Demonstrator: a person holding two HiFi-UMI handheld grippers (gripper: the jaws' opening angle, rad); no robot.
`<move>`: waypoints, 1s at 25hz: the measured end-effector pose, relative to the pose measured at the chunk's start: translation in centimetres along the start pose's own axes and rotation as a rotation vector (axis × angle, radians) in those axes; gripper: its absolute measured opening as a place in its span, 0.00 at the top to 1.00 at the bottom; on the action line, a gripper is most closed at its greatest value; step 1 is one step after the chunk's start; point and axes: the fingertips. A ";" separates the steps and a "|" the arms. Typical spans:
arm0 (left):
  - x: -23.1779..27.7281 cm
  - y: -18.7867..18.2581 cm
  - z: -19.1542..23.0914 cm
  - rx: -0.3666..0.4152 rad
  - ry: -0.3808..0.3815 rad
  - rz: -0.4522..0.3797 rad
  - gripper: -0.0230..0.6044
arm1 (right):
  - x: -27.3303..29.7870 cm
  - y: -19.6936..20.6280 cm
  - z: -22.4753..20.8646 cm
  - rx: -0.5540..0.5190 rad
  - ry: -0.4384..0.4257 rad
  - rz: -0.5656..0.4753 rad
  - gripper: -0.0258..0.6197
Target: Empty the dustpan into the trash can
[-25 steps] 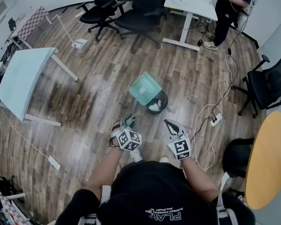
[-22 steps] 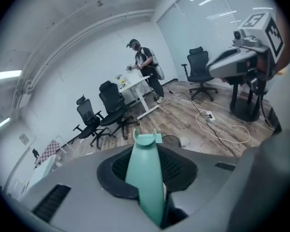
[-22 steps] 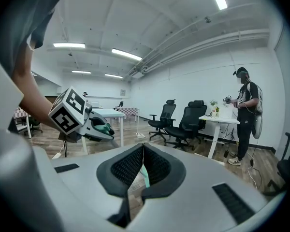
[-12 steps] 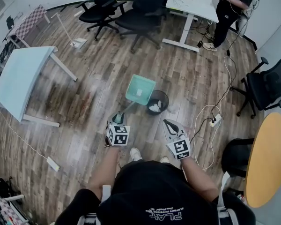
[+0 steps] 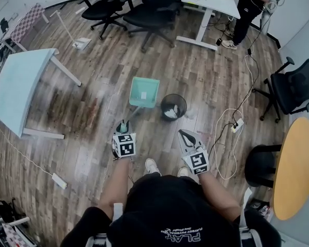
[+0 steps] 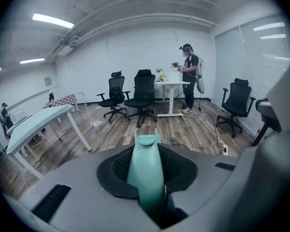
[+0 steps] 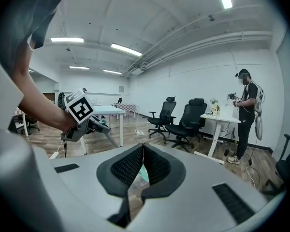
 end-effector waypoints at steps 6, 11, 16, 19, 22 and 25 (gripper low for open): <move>2.1 2.2 2.4 -0.061 -0.021 0.068 0.80 | 2.0 0.0 0.2 0.010 0.049 -0.001 0.92; 3.7 4.2 3.1 -0.059 -0.015 0.119 0.80 | 4.6 1.0 -0.6 0.075 0.103 -0.011 0.92; 5.7 5.8 2.4 -0.069 -0.018 0.161 0.80 | 7.0 2.2 -1.9 0.177 0.133 -0.019 0.92; 6.8 6.4 1.9 -0.076 -0.024 0.185 0.80 | 8.3 3.2 -2.4 0.194 0.111 0.000 0.92; 8.4 7.0 1.4 -0.073 -0.030 0.208 0.80 | 9.7 4.4 -3.1 0.191 0.076 0.024 0.92; 9.9 7.8 0.7 -0.063 -0.030 0.236 0.80 | 11.1 5.7 -3.8 0.181 0.062 0.040 0.92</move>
Point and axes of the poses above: the fingertips, and each gripper's own axes: x forward along the fingers, z to its left, y out of its underside, and after that the axes turned 12 degrees about -z, right-handed
